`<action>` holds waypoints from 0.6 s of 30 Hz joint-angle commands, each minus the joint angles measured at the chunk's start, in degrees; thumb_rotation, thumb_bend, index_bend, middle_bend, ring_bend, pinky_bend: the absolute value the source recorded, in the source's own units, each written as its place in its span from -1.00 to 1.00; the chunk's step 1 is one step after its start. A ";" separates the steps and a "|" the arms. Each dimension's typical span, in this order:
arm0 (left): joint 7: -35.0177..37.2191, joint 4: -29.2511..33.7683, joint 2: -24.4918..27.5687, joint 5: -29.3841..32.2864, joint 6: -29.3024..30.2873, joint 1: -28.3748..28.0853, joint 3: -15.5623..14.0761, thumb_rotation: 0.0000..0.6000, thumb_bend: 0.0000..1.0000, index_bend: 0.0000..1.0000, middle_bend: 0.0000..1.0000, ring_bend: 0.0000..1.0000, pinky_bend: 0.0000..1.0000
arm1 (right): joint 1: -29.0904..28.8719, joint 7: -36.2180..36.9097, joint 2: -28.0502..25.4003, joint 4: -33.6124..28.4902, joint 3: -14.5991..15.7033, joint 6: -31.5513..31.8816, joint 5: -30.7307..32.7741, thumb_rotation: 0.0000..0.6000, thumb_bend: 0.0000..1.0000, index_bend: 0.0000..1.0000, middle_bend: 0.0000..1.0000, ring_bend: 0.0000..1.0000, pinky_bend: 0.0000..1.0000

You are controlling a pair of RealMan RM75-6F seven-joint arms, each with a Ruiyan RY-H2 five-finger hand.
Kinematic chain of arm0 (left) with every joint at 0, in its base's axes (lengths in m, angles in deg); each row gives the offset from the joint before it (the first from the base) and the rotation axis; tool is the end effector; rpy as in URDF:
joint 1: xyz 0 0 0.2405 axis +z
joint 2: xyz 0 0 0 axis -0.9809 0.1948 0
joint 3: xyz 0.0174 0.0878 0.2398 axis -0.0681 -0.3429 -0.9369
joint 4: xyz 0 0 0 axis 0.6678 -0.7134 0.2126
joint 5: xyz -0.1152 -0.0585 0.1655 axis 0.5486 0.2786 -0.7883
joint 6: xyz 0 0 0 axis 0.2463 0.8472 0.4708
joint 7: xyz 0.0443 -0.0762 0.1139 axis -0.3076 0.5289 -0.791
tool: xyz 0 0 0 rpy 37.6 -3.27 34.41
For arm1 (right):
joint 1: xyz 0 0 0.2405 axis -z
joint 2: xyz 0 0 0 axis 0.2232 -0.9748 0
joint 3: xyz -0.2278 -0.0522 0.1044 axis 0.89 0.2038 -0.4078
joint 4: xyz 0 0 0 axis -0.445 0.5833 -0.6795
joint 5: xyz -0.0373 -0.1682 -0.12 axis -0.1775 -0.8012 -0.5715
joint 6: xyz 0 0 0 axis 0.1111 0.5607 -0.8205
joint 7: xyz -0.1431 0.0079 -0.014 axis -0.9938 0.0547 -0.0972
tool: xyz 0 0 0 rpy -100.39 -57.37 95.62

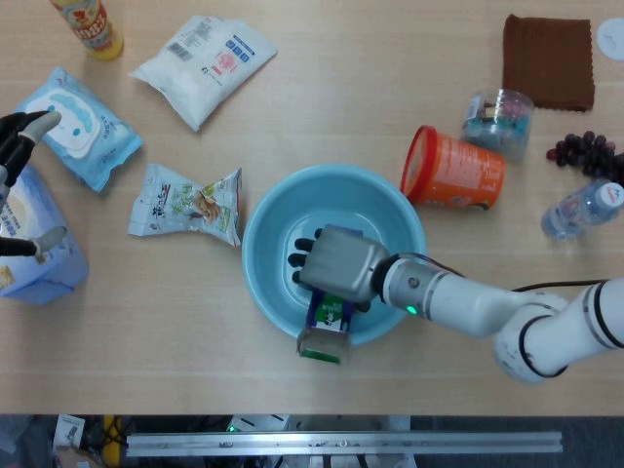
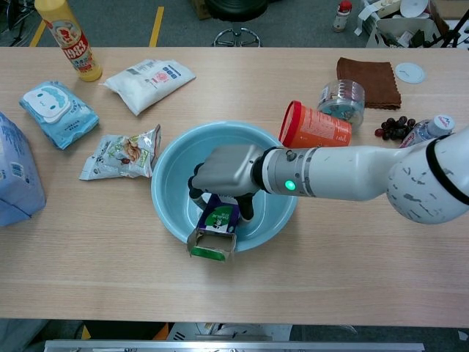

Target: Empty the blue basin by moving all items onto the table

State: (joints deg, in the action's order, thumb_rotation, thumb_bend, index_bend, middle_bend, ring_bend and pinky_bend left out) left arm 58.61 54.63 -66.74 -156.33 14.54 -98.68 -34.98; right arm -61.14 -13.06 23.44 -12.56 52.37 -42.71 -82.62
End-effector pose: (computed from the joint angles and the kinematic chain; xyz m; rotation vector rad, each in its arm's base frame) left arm -0.2392 0.2395 0.1882 -1.6482 -1.1137 -0.9929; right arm -0.0365 -0.2730 -0.0907 2.7087 -0.5117 0.5252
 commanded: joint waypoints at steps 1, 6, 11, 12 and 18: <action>0.12 0.03 0.07 -0.14 0.05 0.04 -0.01 1.00 -0.62 -1.00 -0.83 -0.88 -0.61 | 0.05 -0.27 1.08 0.41 0.09 1.33 0.26 1.00 -0.45 0.09 -0.38 -0.60 -0.35; 0.11 0.15 0.27 -0.34 0.17 0.06 0.02 1.00 -0.62 -1.00 -0.83 -0.88 -0.61 | 1.02 0.08 2.30 0.90 -0.12 3.70 -0.70 1.00 -0.35 0.32 -0.18 -0.34 -0.14; 0.09 0.34 0.47 -0.40 0.30 0.09 0.10 1.00 -0.62 -1.00 -0.83 -0.88 -0.61 | 2.21 1.80 1.90 0.90 -0.47 4.43 -2.28 1.00 -0.34 0.41 -0.09 -0.18 0.09; 0.04 0.35 0.46 -0.40 0.24 0.08 0.09 1.00 -0.62 -1.00 -0.83 -0.88 -0.61 | 2.57 2.33 1.68 0.87 -0.56 4.57 -2.92 1.00 -0.34 0.42 -0.07 -0.15 0.14; -0.21 0.55 0.42 -0.36 0.05 -0.12 0.24 1.00 -0.62 -1.00 -0.83 -0.88 -0.60 | 4.66 5.76 -0.29 -0.19 -1.39 5.53 -6.85 1.00 -0.33 0.46 -0.05 -0.09 0.21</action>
State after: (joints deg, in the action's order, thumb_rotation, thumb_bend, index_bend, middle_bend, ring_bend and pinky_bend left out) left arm 58.40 55.19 -66.33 -156.69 14.59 -98.80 -34.74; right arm -57.19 -8.29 23.91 -12.27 51.34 -37.58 -88.47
